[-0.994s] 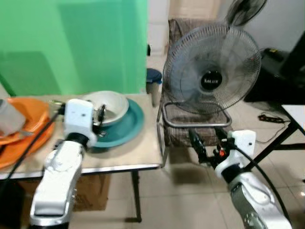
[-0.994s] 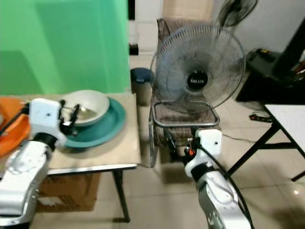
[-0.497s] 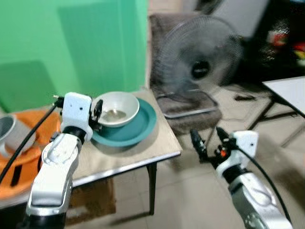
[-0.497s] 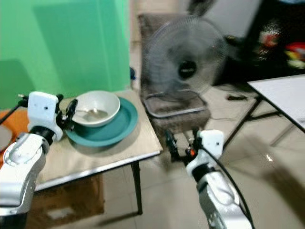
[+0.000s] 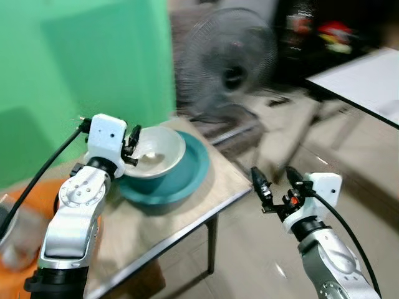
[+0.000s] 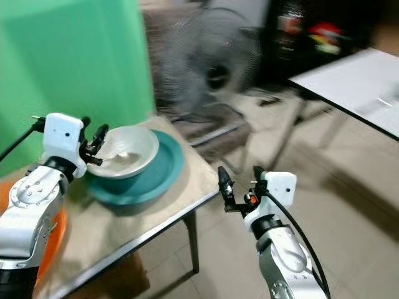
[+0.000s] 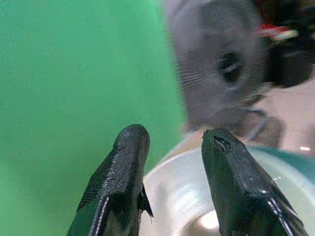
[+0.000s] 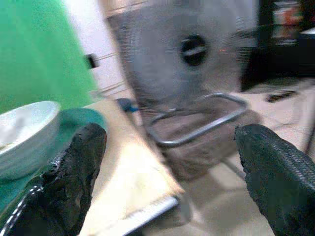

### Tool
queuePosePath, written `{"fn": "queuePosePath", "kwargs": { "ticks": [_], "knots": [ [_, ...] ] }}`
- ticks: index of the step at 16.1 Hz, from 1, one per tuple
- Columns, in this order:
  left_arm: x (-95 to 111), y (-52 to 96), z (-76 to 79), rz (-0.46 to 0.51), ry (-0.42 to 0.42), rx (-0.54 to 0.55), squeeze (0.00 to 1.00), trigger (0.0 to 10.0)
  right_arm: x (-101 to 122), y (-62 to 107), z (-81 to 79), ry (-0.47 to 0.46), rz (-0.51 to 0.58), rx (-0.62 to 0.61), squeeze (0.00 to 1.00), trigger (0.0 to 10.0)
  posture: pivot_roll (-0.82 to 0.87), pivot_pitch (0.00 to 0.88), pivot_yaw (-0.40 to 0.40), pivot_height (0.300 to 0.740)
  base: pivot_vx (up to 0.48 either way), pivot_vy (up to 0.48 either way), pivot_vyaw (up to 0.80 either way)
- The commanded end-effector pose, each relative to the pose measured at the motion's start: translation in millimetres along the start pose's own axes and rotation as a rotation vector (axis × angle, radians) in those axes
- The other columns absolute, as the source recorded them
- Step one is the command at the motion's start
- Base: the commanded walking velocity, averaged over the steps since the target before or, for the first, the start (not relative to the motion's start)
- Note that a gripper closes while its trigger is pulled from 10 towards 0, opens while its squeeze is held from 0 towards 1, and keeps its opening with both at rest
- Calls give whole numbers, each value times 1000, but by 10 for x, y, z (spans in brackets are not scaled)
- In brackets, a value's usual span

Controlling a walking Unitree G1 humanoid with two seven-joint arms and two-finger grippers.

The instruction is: Setting the table

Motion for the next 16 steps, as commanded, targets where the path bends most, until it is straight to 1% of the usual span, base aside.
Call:
{"fn": "queuePosePath", "kwargs": {
  "ticks": [1, 2, 3, 5, 6, 7, 8, 10, 11, 12, 13, 15, 16],
  "knots": [
    [89, -39, 99, 33, -1, -41, 0, 10000, 53, 27, 52, -2, 23, -23, 0, 10000, 53, 0, 47, 740, 0, 322, -800],
    [186, -69, 125, 68, -24, -55, 0, 10000, 76, 36, 59, -3, 33, -30, 0, 10000, 47, 0, 52, 740, 0, -480, -800],
    [219, -78, 140, 78, -27, -63, 0, 10000, 85, 43, 63, -5, 38, -34, 0, 10000, 46, 0, 52, 740, 0, -480, -756],
    [308, -93, 167, 102, 0, -72, 0, 10000, 102, 73, 87, -7, 49, -44, 0, 10000, 44, 0, 50, 740, 0, -480, 0],
    [333, -96, 180, 110, -3, -77, 0, 10000, 104, 78, 94, -6, 51, -46, 0, 10000, 44, 0, 50, 740, 0, -480, 0],
    [395, -104, 231, 127, 12, -98, 0, 10000, 118, 81, 108, -8, 57, -49, 0, 10000, 45, 0, 48, 740, 0, 0, 0],
    [412, -107, 269, 129, 8, -116, 0, 10000, 123, 78, 114, -11, 58, -49, 0, 10000, 47, 0, 46, 740, 0, 0, 0],
    [427, -107, 290, 128, 15, -125, 0, 10000, 123, 72, 118, -15, 58, -48, 0, 10000, 51, 0, 43, 740, 0, 0, 0],
    [436, -107, 282, 126, 42, -130, 208, 10000, 116, 68, 116, -18, 53, -41, 0, 10000, 54, 0, 40, 740, 0, 0, 0],
    [436, -109, 280, 120, 52, -138, 949, 10000, 115, 64, 115, -27, 52, -35, 0, 10000, 54, 0, 40, 740, 0, 0, 0],
    [511, -106, 317, 132, 71, -199, 1000, 10000, 104, 63, 116, -32, 38, -11, 1000, 10000, 59, 0, 34, 740, 0, 0, 0],
    [567, -119, 366, 131, 37, -252, 1000, 10000, 115, 66, 109, -30, 38, 16, 1000, 10000, 63, 0, 29, 740, 0, 0, 0],
    [607, -141, 431, 118, -13, -318, 1000, 10000, 135, 57, 100, -25, 36, 43, 1000, 10000, 68, 0, 25, 740, 0, 0, 0]
  ]
}}
Point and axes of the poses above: a point about 5 cm out from each wrist's last joint towards the gripper, its own y axis pointing back from the gripper into the wrist, its own x axis along the axis of the wrist's last joint, z = x × y, the point moved 6 cm from there along -y, pointing out of the wrist towards the gripper, and after that the axes turned 3 degrees about -y, right-handed, at the moved point
